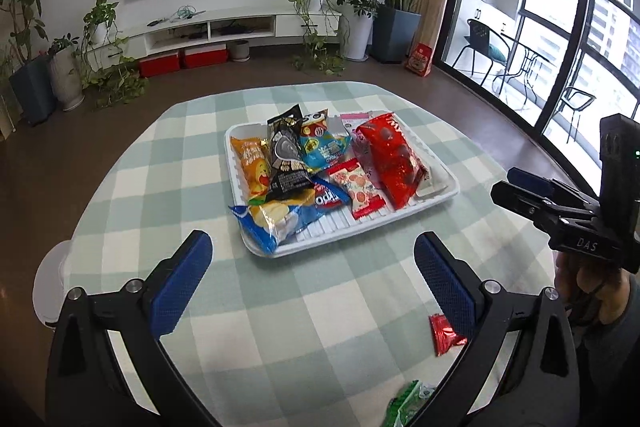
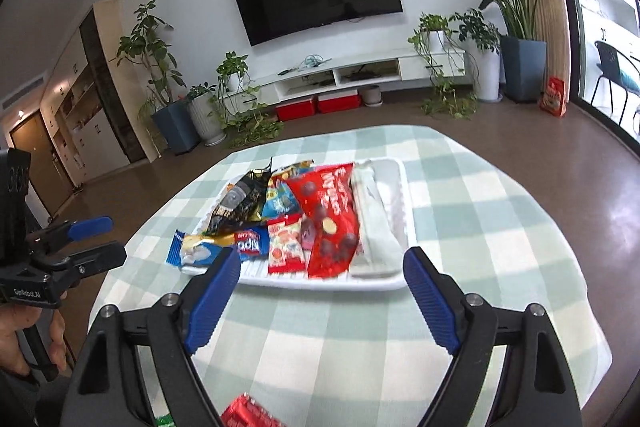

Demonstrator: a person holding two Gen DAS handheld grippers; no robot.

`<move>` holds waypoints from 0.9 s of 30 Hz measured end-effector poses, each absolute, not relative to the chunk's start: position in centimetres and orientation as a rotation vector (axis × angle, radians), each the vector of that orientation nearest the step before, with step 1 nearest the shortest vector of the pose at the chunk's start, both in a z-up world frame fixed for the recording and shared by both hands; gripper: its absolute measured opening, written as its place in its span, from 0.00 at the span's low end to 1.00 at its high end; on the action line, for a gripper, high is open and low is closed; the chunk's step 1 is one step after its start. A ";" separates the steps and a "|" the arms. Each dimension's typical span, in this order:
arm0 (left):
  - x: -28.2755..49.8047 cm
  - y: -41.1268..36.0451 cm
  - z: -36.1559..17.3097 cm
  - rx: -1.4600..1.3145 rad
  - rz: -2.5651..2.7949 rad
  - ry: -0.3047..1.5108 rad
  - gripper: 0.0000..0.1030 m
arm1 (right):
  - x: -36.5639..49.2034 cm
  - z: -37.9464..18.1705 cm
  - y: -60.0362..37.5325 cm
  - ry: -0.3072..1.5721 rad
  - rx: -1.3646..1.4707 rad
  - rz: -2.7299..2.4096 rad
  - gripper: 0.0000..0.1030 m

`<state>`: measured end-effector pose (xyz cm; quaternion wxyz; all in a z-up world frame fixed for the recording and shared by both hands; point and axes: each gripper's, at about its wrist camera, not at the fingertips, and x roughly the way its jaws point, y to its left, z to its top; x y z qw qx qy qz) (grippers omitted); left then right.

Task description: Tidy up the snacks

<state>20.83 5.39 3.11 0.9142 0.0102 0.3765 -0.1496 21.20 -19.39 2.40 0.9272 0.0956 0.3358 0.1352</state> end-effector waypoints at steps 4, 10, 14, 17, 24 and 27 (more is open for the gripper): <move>18.6 5.4 1.9 0.004 -0.312 0.805 1.00 | 19.2 1.7 -19.6 0.717 0.210 0.285 0.83; 14.1 4.7 -1.3 0.048 -0.350 0.900 1.00 | 16.2 0.6 -20.7 0.789 0.278 0.285 0.83; 11.2 4.0 -3.6 0.069 -0.400 0.957 1.00 | 14.2 -0.2 -20.8 0.833 0.304 0.277 0.83; 9.6 3.5 -4.7 0.062 -0.448 0.985 1.00 | 12.8 -0.9 -20.3 0.869 0.306 0.301 0.83; 7.0 1.8 -6.2 -0.054 -0.391 1.005 1.00 | 10.8 -1.9 -18.4 0.902 0.249 0.329 0.83; 7.2 -0.1 -6.9 -0.092 -0.377 1.017 1.00 | 10.7 -1.6 -18.6 0.894 0.258 0.318 0.83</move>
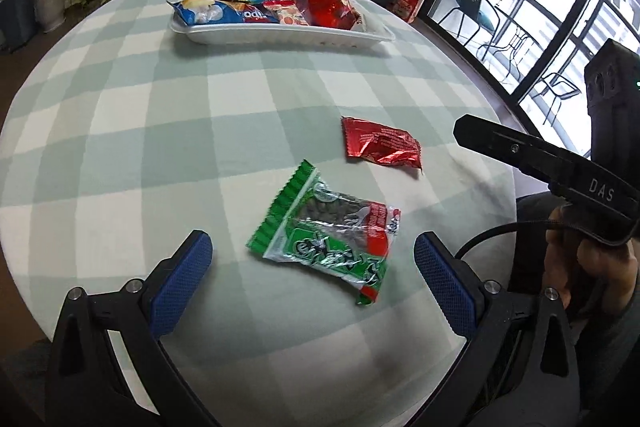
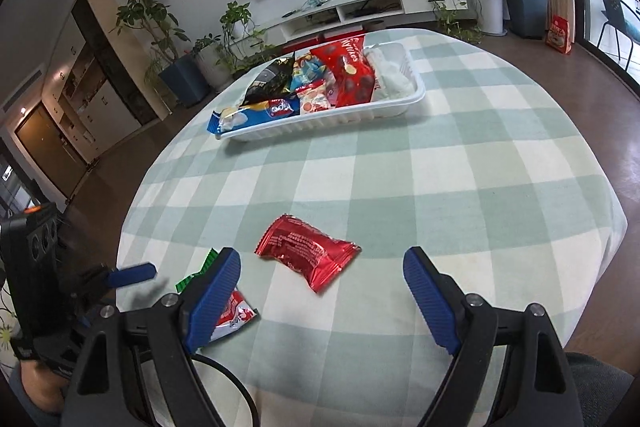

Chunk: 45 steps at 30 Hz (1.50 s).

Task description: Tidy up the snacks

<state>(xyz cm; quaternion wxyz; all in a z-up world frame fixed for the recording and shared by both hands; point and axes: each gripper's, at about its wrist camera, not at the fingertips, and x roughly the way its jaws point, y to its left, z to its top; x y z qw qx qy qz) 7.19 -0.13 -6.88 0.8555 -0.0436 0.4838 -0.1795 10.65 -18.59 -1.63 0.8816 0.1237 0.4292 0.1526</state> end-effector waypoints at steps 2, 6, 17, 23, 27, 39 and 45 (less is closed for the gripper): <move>7.6 -1.7 -7.5 -0.068 -0.367 1.039 1.00 | 10.6 -1.6 -18.7 0.896 0.260 0.314 0.83; 8.2 -2.7 -8.2 -0.042 -0.322 1.033 0.99 | 10.5 -1.8 -19.1 0.907 0.260 0.308 0.83; 9.9 -3.9 -7.9 0.017 -0.403 1.041 0.36 | 11.7 -0.5 -17.5 0.946 0.076 0.375 0.83; 10.3 -4.1 -7.6 -0.017 -0.413 1.074 0.39 | 12.4 -0.1 -18.4 0.989 0.028 0.347 0.83; 9.6 -5.0 -7.7 0.017 -0.445 1.066 0.39 | 12.2 -0.6 -18.5 1.016 -0.001 0.356 0.83; 8.2 -4.6 -7.1 0.097 -0.586 1.044 0.06 | 12.4 -0.5 -17.9 1.018 -0.046 0.361 0.80; 7.9 -2.2 -7.2 0.055 -0.580 1.052 0.00 | 12.8 -0.8 -17.9 1.029 -0.054 0.350 0.79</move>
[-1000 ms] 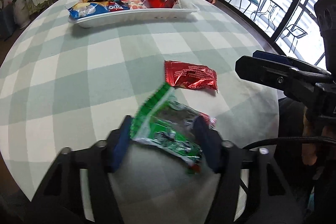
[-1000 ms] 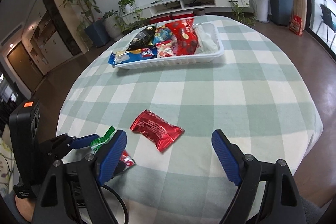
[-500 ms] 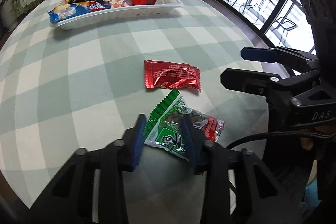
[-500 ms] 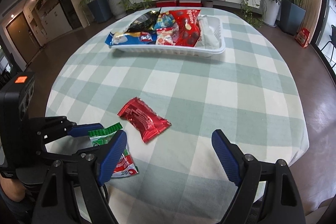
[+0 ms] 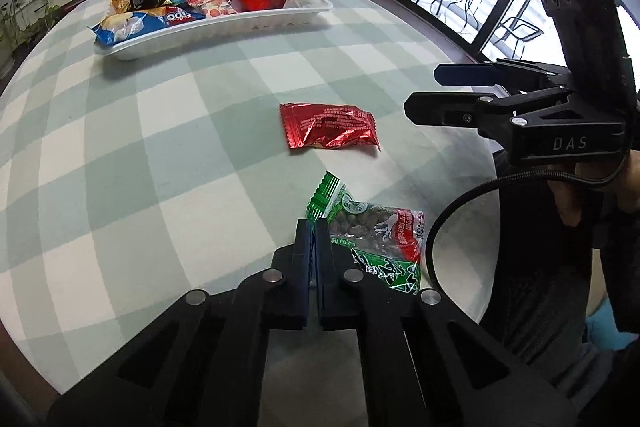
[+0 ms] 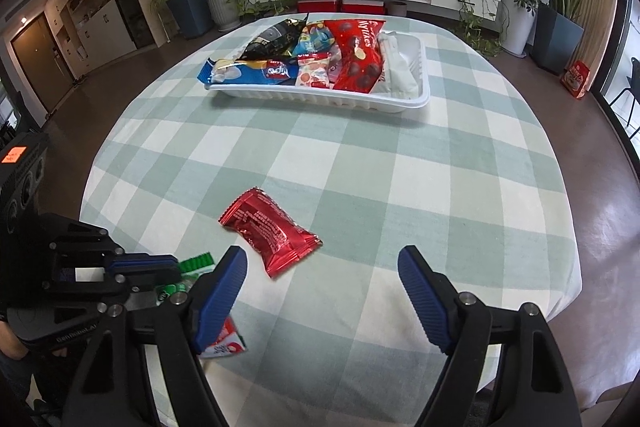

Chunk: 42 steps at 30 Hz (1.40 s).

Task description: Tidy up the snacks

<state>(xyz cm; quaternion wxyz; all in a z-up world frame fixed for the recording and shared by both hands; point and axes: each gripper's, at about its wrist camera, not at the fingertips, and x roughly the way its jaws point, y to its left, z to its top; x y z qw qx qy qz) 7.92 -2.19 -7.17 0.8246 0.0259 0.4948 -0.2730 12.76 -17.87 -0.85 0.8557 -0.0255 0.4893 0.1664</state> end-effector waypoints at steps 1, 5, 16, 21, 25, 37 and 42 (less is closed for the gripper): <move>7.8 -2.0 -7.2 0.050 -0.580 1.051 0.00 | 12.8 -0.9 -17.8 1.030 -0.055 0.348 0.79; 7.4 -1.4 -6.7 0.042 -0.579 1.029 0.00 | 12.8 -0.7 -17.5 1.019 -0.059 0.348 0.78; 7.4 0.7 -4.5 0.187 -0.613 0.988 0.29 | 12.8 -0.7 -17.5 1.028 -0.055 0.355 0.78; 5.9 -0.2 -2.2 0.445 -0.822 0.897 0.81 | 13.1 -0.2 -16.4 1.019 -0.156 0.461 0.78; 4.5 -2.3 -2.4 0.735 -1.036 0.805 0.81 | 14.4 -0.3 -15.1 0.999 -0.269 0.608 0.78; 5.5 -5.2 -4.2 1.073 -1.317 0.811 0.82 | 16.8 -3.2 -12.5 1.082 -0.345 0.853 0.81; 6.2 -4.5 -5.5 1.043 -1.323 0.848 0.92 | 16.8 -4.3 -12.2 1.082 -0.389 0.886 0.87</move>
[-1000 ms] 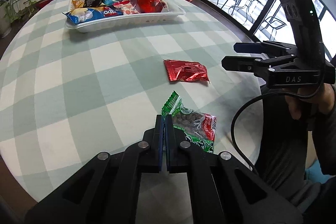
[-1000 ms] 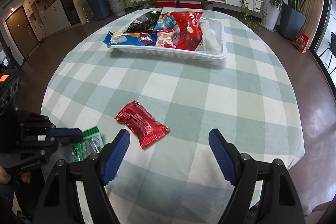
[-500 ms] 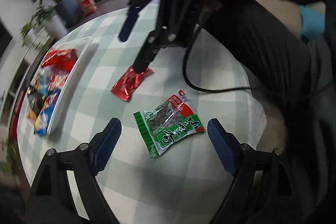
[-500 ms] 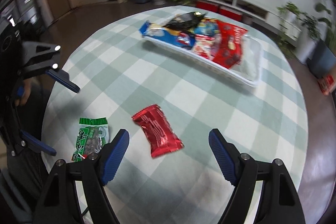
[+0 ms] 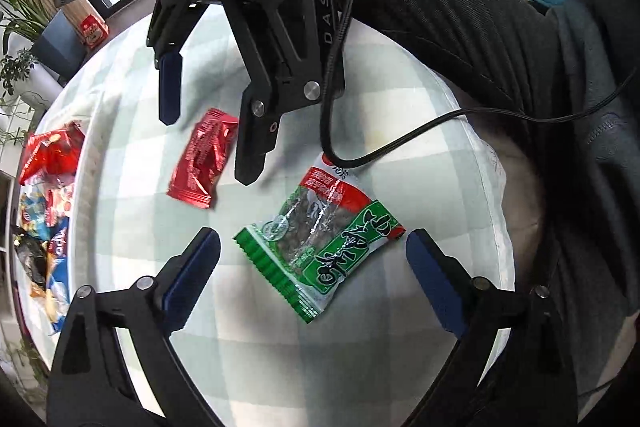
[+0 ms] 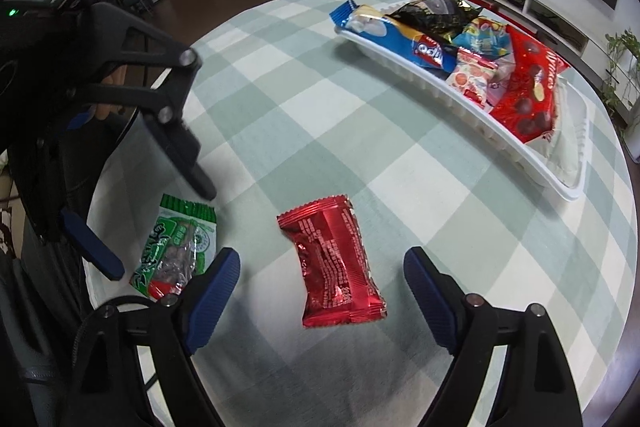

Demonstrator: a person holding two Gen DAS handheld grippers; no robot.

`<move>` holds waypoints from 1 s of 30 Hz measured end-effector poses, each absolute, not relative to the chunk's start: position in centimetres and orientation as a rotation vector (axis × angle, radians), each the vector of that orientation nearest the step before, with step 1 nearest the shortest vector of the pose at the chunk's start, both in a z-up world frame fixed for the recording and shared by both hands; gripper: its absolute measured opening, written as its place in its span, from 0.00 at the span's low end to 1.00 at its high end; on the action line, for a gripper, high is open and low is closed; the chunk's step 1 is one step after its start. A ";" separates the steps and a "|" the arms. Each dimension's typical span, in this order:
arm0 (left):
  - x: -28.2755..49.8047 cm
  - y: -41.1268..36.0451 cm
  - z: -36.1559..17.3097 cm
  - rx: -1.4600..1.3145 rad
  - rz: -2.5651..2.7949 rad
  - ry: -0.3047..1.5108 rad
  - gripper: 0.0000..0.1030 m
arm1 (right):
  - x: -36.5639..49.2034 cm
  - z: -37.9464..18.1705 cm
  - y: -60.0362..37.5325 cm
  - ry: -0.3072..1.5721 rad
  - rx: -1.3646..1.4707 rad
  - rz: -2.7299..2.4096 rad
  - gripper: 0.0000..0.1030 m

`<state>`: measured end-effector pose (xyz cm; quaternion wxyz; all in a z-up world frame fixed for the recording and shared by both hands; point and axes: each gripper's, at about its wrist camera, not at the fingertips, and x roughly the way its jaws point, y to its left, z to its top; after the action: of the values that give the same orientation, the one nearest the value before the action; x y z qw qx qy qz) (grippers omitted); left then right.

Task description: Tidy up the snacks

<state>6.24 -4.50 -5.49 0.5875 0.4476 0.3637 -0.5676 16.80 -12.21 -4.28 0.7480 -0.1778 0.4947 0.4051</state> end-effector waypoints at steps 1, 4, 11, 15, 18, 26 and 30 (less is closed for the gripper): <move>6.2 -4.5 -5.6 1.044 -1.329 0.848 0.92 | 16.9 -4.5 -12.1 1.082 -0.402 0.882 0.88; 5.9 -4.8 -6.1 1.067 -1.355 0.856 0.92 | 17.1 -5.2 -11.8 1.096 -0.438 0.869 0.88; 7.5 -5.5 -7.2 1.096 -1.348 0.861 0.92 | 17.2 -5.7 -11.6 1.094 -0.491 0.887 0.88; 8.1 -5.9 -6.7 1.105 -1.375 0.850 0.92 | 17.4 -5.8 -11.7 1.084 -0.496 0.906 0.89; 8.4 -6.2 -6.8 1.132 -1.380 0.861 0.92 | 17.5 -5.8 -11.8 1.078 -0.503 0.913 0.90; 8.5 -7.3 -7.3 1.150 -1.387 0.958 0.80 | 17.6 -5.5 -12.3 1.063 -0.497 0.909 0.78; 8.5 -7.0 -7.5 1.131 -1.360 1.007 0.77 | 17.8 -5.4 -12.4 1.066 -0.502 0.909 0.73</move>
<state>8.52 -6.98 -7.48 0.5253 0.4727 0.4210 -0.5687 17.79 -12.44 -5.36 0.7357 -0.2283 0.4853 0.4137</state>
